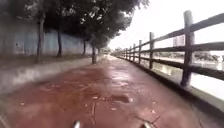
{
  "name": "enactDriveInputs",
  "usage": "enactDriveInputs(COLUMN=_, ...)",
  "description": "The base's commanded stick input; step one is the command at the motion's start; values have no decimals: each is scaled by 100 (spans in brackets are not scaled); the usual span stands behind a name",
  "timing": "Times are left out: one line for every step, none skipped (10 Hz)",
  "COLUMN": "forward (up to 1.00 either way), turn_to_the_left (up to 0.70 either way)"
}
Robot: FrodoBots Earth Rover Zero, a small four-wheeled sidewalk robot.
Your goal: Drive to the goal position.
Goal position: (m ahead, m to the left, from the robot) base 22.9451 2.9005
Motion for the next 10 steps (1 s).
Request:
enactDriveInputs(forward=70, turn_to_the_left=0)
enactDriveInputs(forward=70, turn_to_the_left=0)
enactDriveInputs(forward=70, turn_to_the_left=0)
enactDriveInputs(forward=70, turn_to_the_left=0)
enactDriveInputs(forward=70, turn_to_the_left=0)
enactDriveInputs(forward=70, turn_to_the_left=0)
enactDriveInputs(forward=70, turn_to_the_left=0)
enactDriveInputs(forward=70, turn_to_the_left=0)
enactDriveInputs(forward=70, turn_to_the_left=0)
enactDriveInputs(forward=70, turn_to_the_left=0)
